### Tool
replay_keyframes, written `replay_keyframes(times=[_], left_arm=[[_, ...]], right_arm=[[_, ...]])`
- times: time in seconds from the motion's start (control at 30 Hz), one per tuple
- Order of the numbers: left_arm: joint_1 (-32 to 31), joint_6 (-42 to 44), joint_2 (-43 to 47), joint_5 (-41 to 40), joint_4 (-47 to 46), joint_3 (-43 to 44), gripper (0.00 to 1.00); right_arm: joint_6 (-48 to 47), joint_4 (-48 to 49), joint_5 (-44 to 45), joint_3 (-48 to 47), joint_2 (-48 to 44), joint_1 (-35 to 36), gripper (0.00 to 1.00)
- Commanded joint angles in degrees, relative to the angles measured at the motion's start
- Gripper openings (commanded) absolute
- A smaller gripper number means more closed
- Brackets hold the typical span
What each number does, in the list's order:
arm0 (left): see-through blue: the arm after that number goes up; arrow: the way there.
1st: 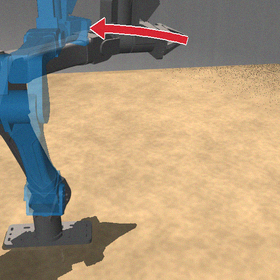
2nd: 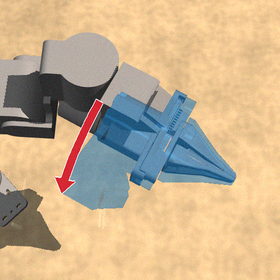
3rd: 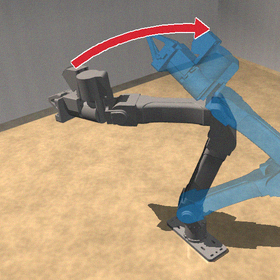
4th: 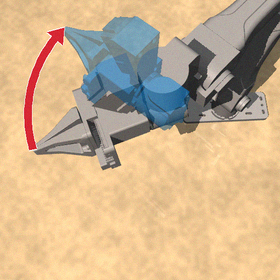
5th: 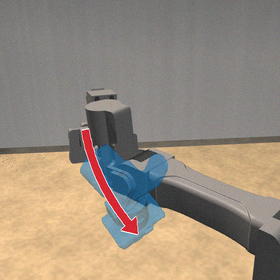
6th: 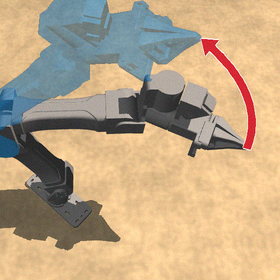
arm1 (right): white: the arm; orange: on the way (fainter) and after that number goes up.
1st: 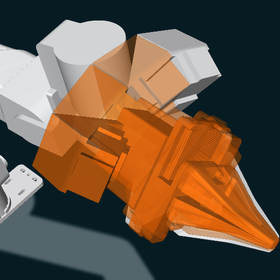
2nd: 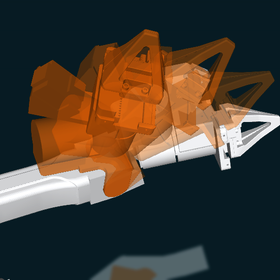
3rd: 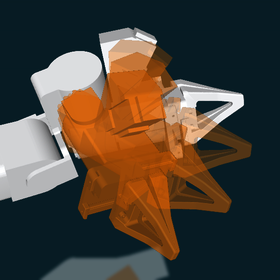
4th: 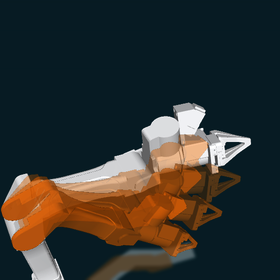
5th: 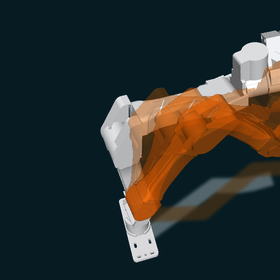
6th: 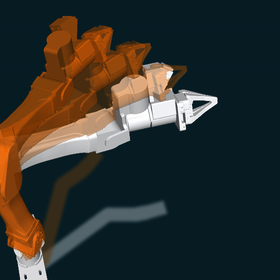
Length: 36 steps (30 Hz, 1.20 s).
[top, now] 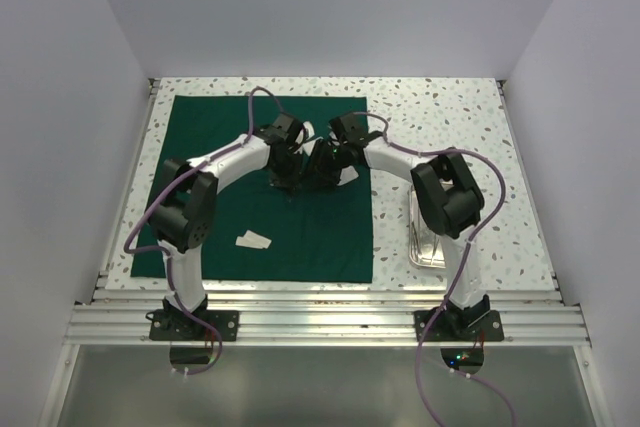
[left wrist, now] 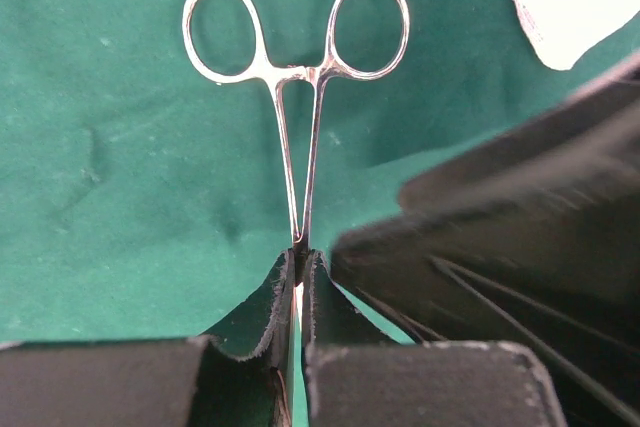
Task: Prepare the surgical pack
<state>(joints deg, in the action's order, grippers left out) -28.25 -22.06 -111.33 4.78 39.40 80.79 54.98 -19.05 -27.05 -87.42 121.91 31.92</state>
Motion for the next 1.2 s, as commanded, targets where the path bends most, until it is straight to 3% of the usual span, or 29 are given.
replay_keyframes(times=[0.0,0.23,0.37,0.53,0.6,0.67,0.73,0.8,0.9,0.97,1.17], left_arm=[[0.3,-1.5,2.5,2.9,0.6,0.8,0.00],[0.3,-2.1,3.6,3.9,-0.3,-0.5,0.00],[0.3,-2.4,4.5,4.5,-0.7,-1.4,0.00],[0.3,-2.5,5.9,5.2,-1.8,-2.7,0.00],[0.3,-2.5,6.2,5.5,-2.0,-2.9,0.00],[0.3,-2.2,6.8,5.8,-2.0,-2.5,0.00],[0.4,-1.9,8.0,5.7,-1.6,-2.4,0.11],[0.8,-1.8,9.6,5.7,-1.5,-2.4,0.29],[2.3,-1.1,14.5,5.7,-1.4,-2.8,0.39],[3.7,-0.4,16.5,5.7,-1.4,-3.4,0.42],[6.7,1.1,21.4,7.6,-2.1,-7.6,0.43]], right_arm=[[2.0,2.7,-2.0,-2.8,2.0,1.1,0.48],[3.0,4.5,-1.8,-4.9,5.4,3.4,0.46],[2.9,3.9,-1.8,-7.2,7.3,3.7,0.40],[3.1,4.9,-2.5,-7.8,7.5,3.8,0.18],[2.4,4.8,-2.5,-7.8,7.2,3.8,0.04],[1.1,3.8,-3.0,-7.8,6.4,3.7,0.00],[-1.0,0.5,-2.6,-8.4,5.4,3.6,0.00],[-7.1,-2.9,-0.4,-9.3,2.6,3.1,0.00],[-16.6,-11.5,4.1,-10.0,-2.6,1.0,0.00],[-20.3,-15.7,5.3,-8.0,-7.7,-0.9,0.00],[-28.0,-21.5,5.8,9.9,-23.9,-16.5,0.00]])
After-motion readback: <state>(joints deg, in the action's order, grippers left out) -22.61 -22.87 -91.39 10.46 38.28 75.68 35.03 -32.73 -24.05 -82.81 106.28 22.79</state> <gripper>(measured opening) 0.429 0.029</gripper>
